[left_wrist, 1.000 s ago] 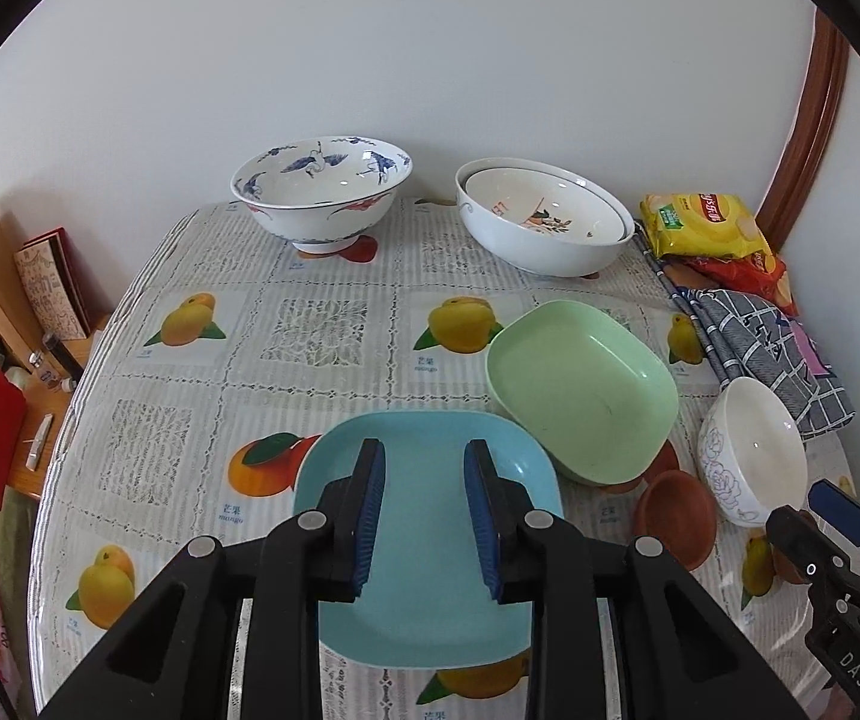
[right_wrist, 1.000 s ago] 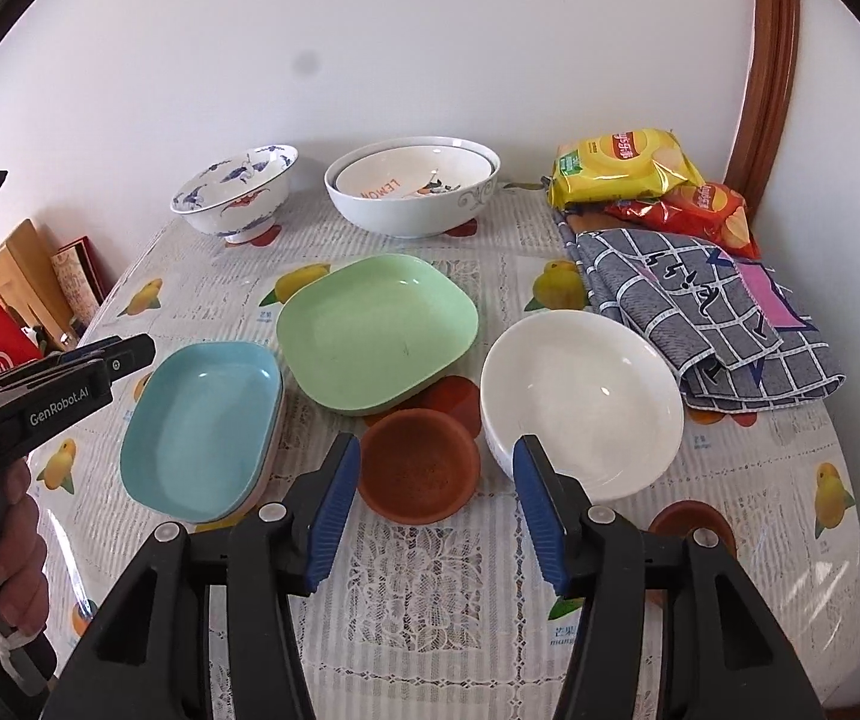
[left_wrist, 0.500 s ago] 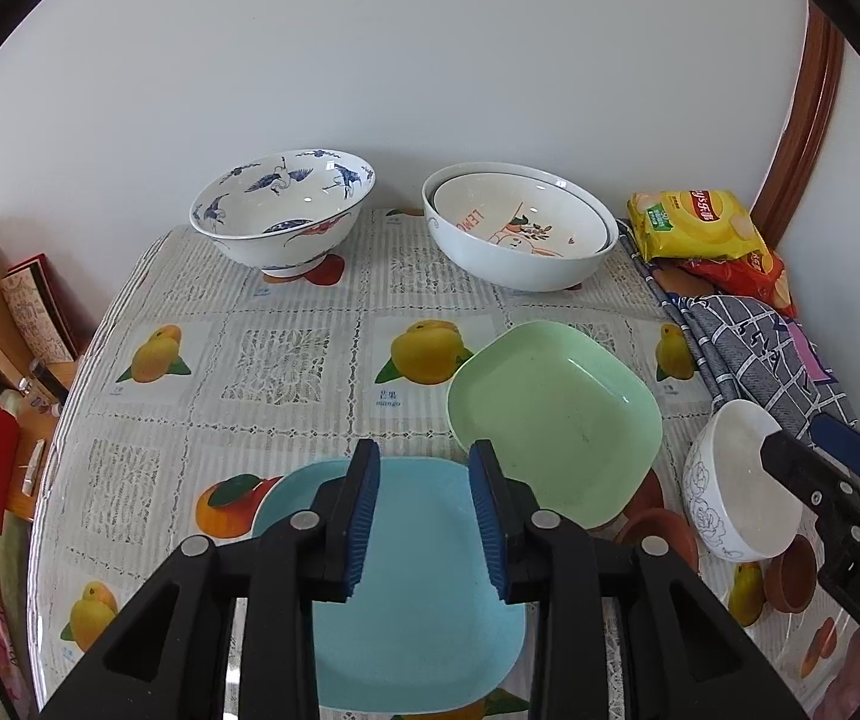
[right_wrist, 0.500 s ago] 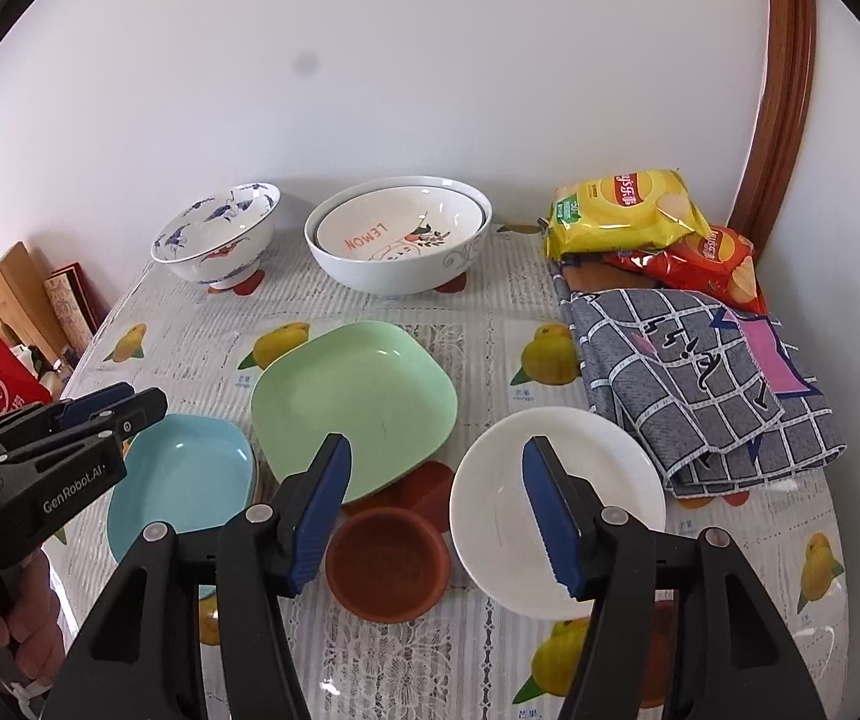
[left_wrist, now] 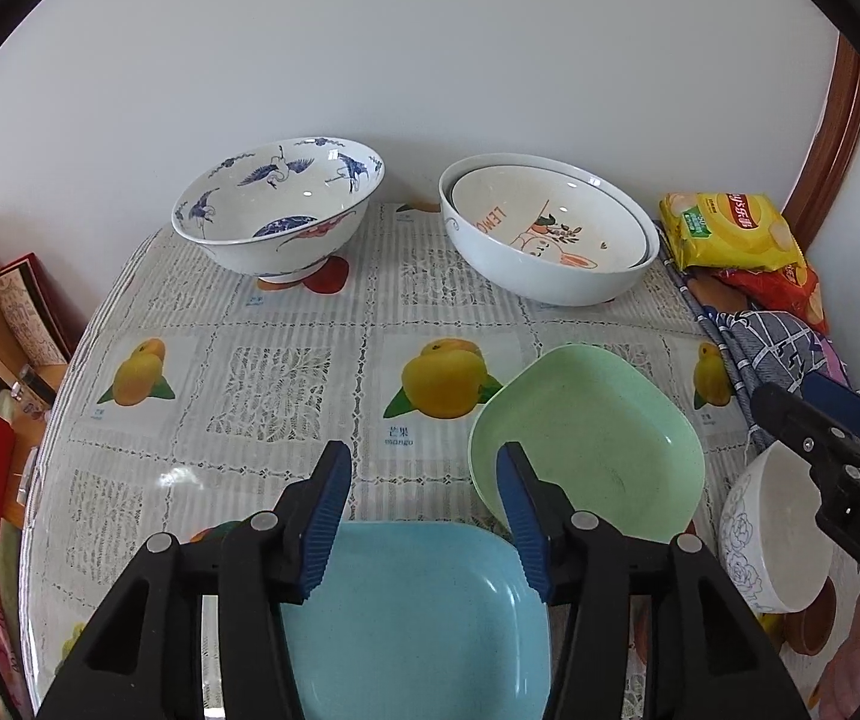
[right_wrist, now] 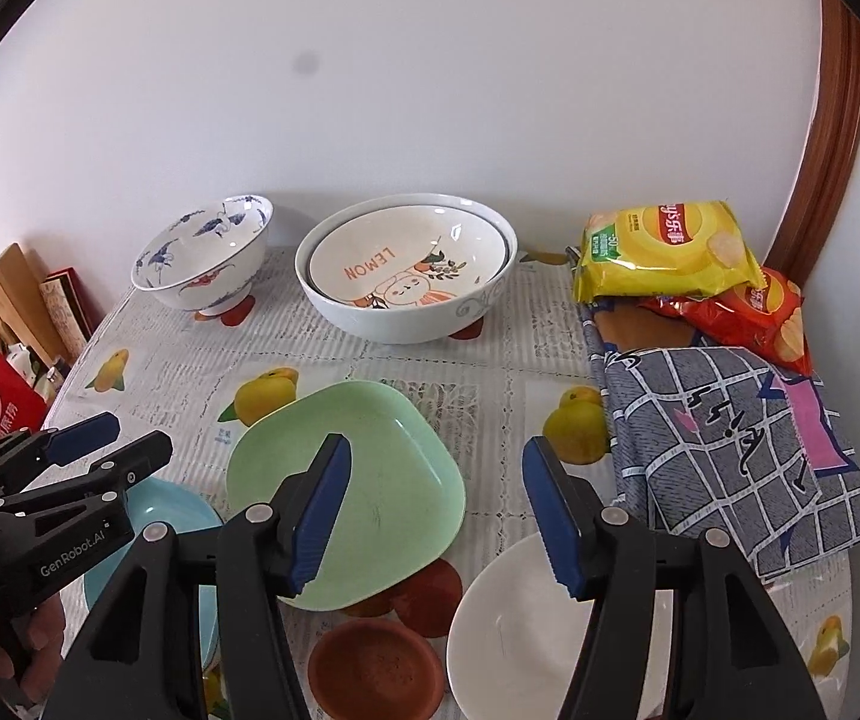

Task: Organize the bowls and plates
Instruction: 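Move the left tool to the pale-green plate rim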

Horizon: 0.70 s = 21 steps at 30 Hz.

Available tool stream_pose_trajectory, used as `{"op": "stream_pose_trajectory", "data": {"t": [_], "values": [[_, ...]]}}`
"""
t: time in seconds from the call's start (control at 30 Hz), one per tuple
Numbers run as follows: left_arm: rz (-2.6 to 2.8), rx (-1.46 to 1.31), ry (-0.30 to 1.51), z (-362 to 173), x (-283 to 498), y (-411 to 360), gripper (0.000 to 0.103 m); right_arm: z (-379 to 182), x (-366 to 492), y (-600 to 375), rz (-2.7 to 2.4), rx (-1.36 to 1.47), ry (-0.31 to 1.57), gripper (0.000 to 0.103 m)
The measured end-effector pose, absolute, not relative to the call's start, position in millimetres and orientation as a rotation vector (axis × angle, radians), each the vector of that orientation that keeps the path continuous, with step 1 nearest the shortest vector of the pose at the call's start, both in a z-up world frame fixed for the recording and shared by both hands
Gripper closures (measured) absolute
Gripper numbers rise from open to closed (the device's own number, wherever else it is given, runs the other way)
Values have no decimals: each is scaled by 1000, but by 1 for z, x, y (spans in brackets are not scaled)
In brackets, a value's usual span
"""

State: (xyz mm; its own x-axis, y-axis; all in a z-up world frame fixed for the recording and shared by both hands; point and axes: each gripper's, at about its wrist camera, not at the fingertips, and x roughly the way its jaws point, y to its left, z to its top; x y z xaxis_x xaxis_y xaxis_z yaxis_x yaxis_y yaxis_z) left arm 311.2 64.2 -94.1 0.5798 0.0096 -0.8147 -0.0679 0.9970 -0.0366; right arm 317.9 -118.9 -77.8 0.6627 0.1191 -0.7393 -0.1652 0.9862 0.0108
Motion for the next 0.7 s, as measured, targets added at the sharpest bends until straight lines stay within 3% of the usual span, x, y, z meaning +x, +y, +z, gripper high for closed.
{"op": "stream_pose_trajectory", "data": {"t": [0.43,0.57,0.7], "values": [[15,-109,1046,-135,347,57,55,-129,355,-112,132,-71,954,46],[17,-95,1074,-144,356,54,55,-136,362,-111,118,-86,973,50],[15,-107,1079,-148,361,54,55,-146,369,-110,104,-93,1016,61]]}}
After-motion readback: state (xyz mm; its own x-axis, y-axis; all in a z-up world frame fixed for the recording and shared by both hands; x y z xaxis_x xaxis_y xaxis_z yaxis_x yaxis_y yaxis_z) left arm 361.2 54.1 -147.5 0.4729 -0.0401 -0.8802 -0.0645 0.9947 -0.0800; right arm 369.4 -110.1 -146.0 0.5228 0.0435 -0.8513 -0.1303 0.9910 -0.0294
